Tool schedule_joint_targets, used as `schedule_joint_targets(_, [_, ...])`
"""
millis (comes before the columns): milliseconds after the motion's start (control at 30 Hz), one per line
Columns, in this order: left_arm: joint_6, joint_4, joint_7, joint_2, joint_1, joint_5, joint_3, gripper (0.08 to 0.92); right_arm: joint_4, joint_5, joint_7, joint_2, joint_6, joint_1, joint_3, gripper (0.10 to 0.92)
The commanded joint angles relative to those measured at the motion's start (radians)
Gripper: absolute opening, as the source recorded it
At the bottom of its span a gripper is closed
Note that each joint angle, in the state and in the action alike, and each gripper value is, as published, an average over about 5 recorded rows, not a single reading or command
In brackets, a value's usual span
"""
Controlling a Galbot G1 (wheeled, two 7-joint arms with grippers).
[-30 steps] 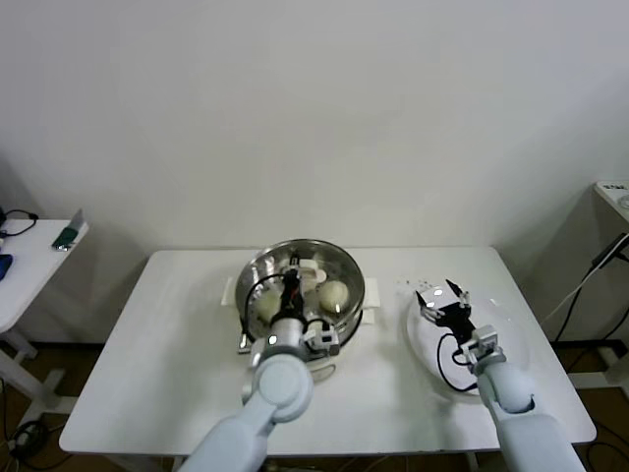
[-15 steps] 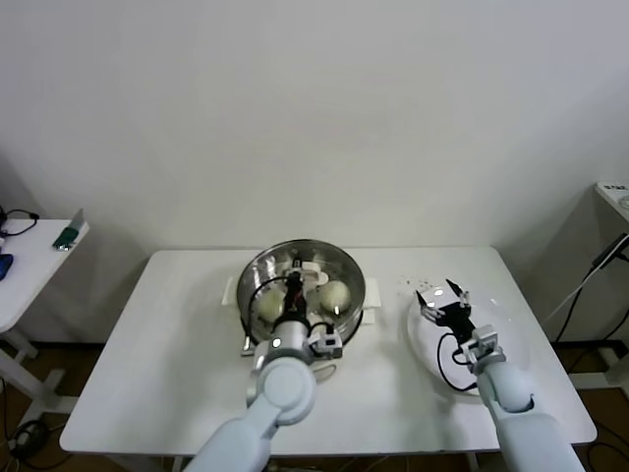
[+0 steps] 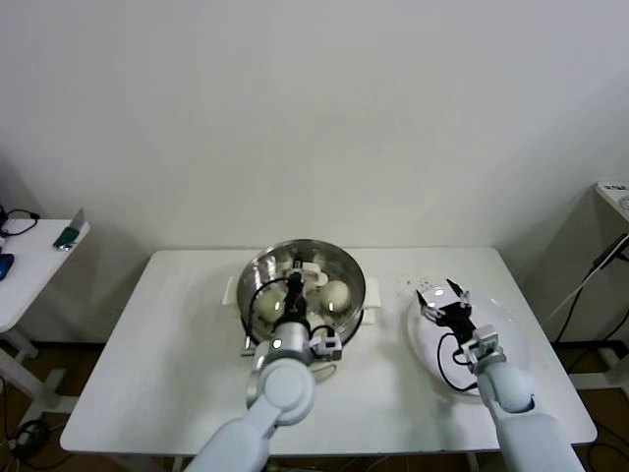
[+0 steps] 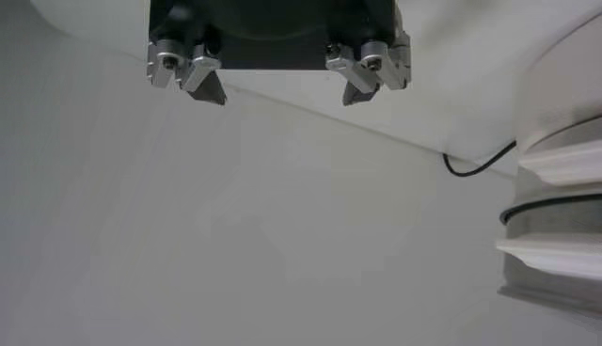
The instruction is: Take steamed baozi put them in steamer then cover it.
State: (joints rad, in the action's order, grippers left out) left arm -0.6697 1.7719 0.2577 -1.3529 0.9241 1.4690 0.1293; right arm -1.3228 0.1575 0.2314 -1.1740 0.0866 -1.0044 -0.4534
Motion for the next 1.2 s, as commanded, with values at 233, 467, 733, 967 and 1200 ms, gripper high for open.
schedule_joint_targets(233, [0.014,0.069,0.023,0.040,0.020,-0.045,-0.018,0.198,-0.008,0.004,-0.001,0.005,-0.026,-0.002,-0.004,0.823])
schedule_joint_targets(467, [0.001,0.217,0.026,0.083,0.082,-0.115,-0.044,0.395,-0.021,0.012,-0.005,0.009,-0.087,-0.002,-0.012,0.823])
schedule_joint_targets(733, [0.003,0.381,0.022,0.142,0.201,-0.225,-0.080,0.629,-0.029,-0.017,-0.002,0.015,-0.131,-0.002,-0.018,0.823])
schedule_joint_targets(967, [0.037,0.441,0.010,0.176,0.282,-0.381,-0.145,0.803,-0.050,-0.013,-0.019,0.019,-0.170,-0.006,-0.028,0.823])
schedule_joint_targets(1200, [0.232,0.453,-0.262,0.170,0.419,-0.804,-0.413,0.822,-0.100,0.003,-0.020,0.028,-0.156,-0.035,-0.044,0.823])
